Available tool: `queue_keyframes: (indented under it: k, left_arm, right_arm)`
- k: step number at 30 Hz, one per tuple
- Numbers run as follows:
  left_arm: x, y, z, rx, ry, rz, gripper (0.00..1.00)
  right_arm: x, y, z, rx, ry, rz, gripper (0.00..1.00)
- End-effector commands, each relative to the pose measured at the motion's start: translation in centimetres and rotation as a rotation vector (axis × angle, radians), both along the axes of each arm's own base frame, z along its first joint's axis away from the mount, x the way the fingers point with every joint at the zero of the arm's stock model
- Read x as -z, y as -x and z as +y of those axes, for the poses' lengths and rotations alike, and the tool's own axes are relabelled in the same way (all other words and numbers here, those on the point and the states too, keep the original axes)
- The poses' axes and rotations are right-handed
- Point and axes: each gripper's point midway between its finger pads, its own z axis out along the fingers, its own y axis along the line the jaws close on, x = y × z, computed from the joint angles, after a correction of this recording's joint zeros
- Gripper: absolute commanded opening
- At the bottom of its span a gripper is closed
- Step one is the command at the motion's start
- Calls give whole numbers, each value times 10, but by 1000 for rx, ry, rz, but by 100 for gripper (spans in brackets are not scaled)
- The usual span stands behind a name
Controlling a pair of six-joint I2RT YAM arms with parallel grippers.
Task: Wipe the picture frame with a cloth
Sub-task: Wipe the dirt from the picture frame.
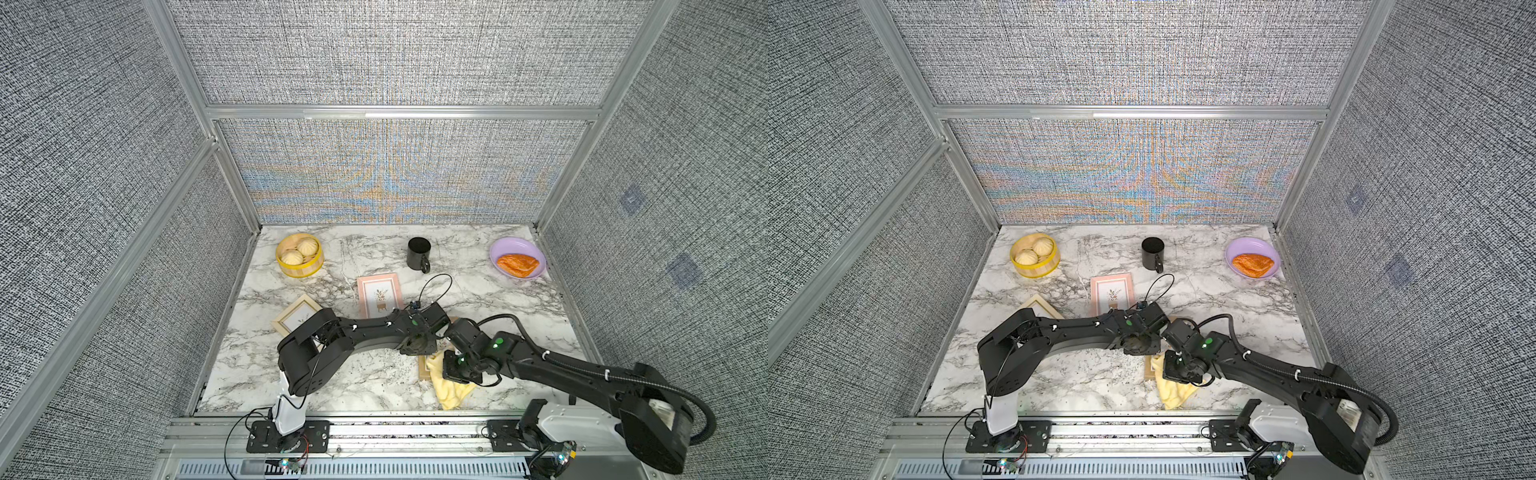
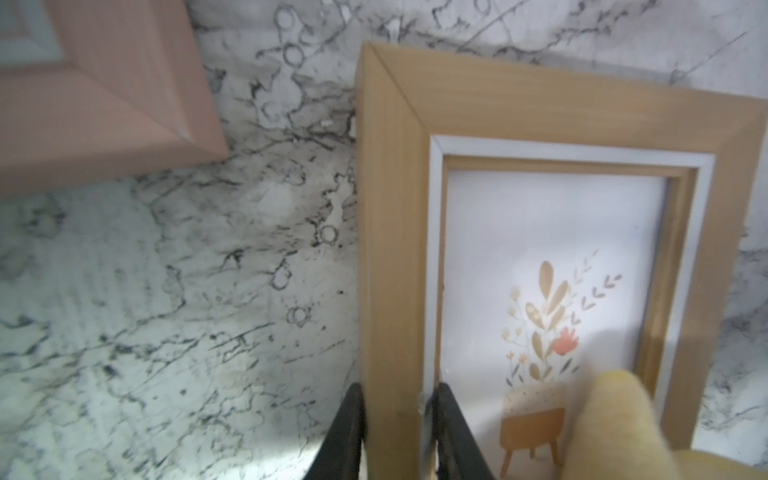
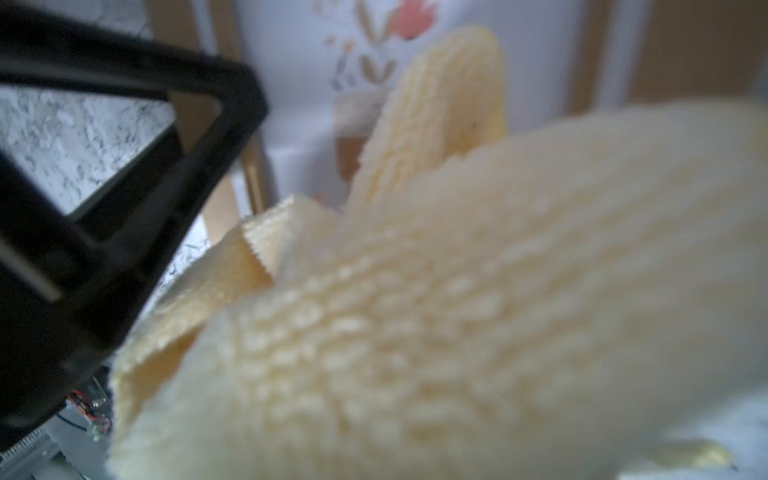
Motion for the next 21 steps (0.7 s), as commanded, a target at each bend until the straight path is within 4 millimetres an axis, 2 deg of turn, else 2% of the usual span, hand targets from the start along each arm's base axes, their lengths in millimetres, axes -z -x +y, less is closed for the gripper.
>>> queue_keyframes:
  k: [1,3,5,8,13,16,18,21]
  left_arm:
    - [8,5,-5,-8,21,39,0]
    - [8,5,-6,-11,23,42,0]
    - [8,6,-5,-12,21,41,0]
    - [8,5,-3,-16,14,38,0]
    - [10,7,6,-20,-9,33,0]
    - [11,8,10,-19,-19,32,0]
    - [11,8,11,-18,-21,32,0]
    - [10,8,10,-19,-20,32,0]
  right_arm:
    - [-5,0,26,-67,-69,-8,0]
    - [-1,3,31,-74,-75,9,0]
    - [5,7,26,-73,-54,23,0]
    - [11,9,0,-33,24,29,0]
    - [10,5,-55,103,95,32,0]
    - [9,2,-75,149,111,26,0]
    - [8,0,-76,145,103,25,0]
    - [6,-4,-62,109,63,48,0]
